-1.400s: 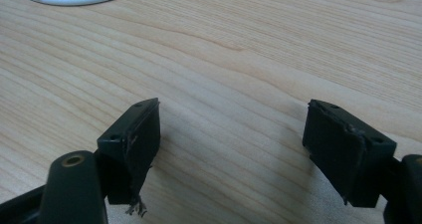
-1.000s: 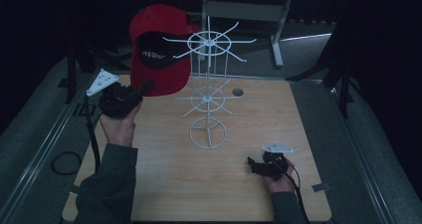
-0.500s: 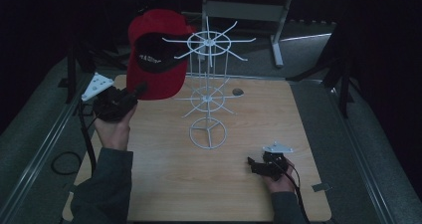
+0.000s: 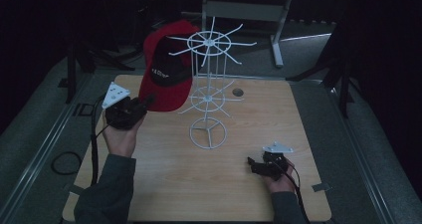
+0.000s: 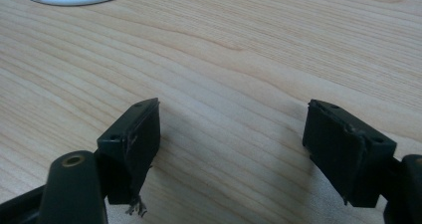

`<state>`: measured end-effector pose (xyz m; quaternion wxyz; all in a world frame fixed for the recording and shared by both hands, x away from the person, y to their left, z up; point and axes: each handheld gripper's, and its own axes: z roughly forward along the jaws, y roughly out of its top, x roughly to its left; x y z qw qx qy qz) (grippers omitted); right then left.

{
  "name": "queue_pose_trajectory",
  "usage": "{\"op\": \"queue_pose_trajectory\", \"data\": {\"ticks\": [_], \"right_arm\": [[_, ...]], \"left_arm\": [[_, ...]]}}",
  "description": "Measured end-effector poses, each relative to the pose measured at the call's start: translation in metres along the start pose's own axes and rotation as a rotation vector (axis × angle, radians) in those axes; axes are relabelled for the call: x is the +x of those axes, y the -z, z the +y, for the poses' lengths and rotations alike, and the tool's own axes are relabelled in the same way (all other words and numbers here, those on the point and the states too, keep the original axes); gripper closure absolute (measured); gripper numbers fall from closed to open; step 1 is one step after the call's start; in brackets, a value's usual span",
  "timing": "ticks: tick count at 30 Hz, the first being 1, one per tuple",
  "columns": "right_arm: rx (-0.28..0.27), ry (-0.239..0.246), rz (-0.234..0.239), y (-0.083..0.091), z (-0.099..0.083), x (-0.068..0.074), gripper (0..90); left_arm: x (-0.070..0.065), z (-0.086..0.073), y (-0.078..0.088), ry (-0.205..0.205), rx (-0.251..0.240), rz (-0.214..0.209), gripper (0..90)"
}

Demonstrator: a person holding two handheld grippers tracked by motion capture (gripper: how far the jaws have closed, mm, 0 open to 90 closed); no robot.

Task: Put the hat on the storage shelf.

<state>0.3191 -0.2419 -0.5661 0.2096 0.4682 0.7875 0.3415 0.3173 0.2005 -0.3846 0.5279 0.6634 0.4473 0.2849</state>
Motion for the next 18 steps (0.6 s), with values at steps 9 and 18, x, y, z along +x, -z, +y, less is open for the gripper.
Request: {"op": "queue_pose_trajectory", "data": {"ticks": [9, 18], "right_arm": [[0.0, 0.001, -0.001, 0.0, 0.0, 0.0, 22.7], [-0.001, 0.002, -0.001, 0.0, 0.0, -0.0001, 22.7]], "left_arm": [[-0.0051, -0.0011, -0.0014, -0.053, 0.017, -0.022, 75.0], [-0.0106, 0.0066, 0.0009, -0.066, -0.013, 0.054, 41.0]]}}
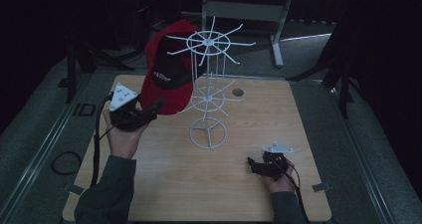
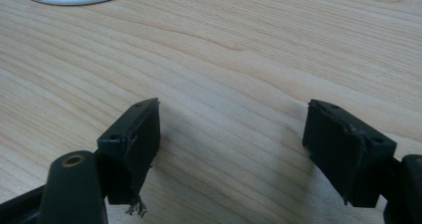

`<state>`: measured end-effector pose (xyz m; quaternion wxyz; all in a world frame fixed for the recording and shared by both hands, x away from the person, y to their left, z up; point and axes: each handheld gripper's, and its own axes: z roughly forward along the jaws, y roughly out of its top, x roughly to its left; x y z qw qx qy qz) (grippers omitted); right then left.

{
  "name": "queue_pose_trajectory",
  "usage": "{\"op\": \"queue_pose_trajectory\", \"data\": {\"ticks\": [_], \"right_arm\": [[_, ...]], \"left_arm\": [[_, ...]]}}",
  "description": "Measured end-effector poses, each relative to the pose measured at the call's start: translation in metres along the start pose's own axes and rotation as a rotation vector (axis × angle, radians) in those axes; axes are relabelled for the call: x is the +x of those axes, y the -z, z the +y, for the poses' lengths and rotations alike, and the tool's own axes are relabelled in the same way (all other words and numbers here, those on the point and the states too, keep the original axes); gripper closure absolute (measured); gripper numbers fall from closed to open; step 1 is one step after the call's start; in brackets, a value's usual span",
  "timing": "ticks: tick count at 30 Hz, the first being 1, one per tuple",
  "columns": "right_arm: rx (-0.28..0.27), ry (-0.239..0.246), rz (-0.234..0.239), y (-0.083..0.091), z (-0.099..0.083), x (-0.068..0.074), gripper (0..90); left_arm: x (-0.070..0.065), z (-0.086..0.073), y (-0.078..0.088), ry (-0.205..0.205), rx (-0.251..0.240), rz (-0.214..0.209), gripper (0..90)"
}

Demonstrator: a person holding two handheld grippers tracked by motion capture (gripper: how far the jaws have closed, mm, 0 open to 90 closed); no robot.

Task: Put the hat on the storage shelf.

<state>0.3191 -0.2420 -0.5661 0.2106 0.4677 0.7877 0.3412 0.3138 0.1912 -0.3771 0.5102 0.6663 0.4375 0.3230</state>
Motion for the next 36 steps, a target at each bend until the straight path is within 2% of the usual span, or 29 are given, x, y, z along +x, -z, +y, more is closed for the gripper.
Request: {"op": "queue_pose_trajectory", "data": {"ticks": [6, 11, 15, 21, 29, 36], "right_arm": [[0.0, -0.001, 0.002, 0.0, 0.0, 0.0, 22.7], [0.0, -0.001, 0.001, 0.0, 0.0, 0.0, 22.6], [0.0, 0.0, 0.0, 0.0, 0.0, 0.0, 22.7], [0.0, 0.0, 0.0, 0.0, 0.0, 0.0, 22.7], [0.0, -0.001, 0.001, 0.0, 0.0, 0.0, 22.7], [0.0, 0.0, 0.0, 0.0, 0.0, 0.0, 22.7]], "left_arm": [[0.007, 0.003, 0.008, 0.027, -0.032, 0.047, 32.0], [0.011, 0.005, 0.014, 0.029, -0.043, 0.075, 30.1], [0.015, 0.005, 0.015, 0.041, -0.048, 0.054, 30.9], [0.014, 0.005, 0.016, 0.032, -0.053, 0.081, 30.3], [0.016, 0.007, 0.021, 0.028, -0.07, 0.163, 25.6], [0.017, 0.008, 0.024, 0.028, -0.079, 0.174, 25.4]]}}
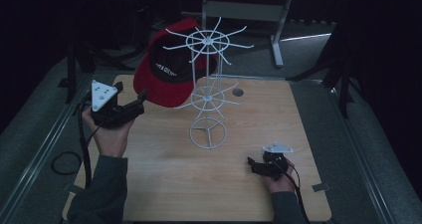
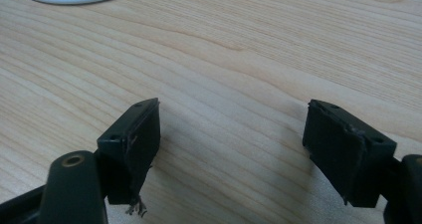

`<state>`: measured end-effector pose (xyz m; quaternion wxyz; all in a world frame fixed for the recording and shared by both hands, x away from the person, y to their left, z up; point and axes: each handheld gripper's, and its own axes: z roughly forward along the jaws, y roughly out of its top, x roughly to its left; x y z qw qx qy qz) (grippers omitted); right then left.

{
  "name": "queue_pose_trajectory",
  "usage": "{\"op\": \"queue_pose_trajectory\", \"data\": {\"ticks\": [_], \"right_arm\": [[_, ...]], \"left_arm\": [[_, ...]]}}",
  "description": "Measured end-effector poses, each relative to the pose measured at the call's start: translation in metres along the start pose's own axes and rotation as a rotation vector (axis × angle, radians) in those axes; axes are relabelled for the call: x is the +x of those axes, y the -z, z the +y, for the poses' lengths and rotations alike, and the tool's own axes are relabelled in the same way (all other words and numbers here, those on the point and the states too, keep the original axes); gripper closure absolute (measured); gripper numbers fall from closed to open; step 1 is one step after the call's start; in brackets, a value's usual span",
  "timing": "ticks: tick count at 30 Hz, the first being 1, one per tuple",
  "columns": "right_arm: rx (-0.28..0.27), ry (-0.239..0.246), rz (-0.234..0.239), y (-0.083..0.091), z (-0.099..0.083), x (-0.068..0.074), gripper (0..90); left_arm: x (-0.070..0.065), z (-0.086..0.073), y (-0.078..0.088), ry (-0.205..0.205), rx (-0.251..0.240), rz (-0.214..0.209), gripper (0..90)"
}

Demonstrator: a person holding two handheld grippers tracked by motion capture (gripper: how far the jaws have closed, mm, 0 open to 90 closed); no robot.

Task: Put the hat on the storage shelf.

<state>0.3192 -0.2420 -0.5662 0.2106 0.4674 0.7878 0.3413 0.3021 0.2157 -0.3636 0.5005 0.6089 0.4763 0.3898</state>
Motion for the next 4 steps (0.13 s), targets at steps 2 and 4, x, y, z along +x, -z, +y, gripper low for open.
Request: {"op": "queue_pose_trajectory", "data": {"ticks": [2, 4], "right_arm": [[0.0, 0.0, 0.0, 0.0, 0.0, 0.0, 22.7], [0.0, -0.001, 0.0, 0.0, 0.0, 0.0, 22.7]], "left_arm": [[-0.0001, 0.0001, -0.0002, -0.002, -0.001, 0.002, 25.5], [-0.0002, 0.0002, -0.0007, -0.005, 0.001, 0.001, 25.5]]}}
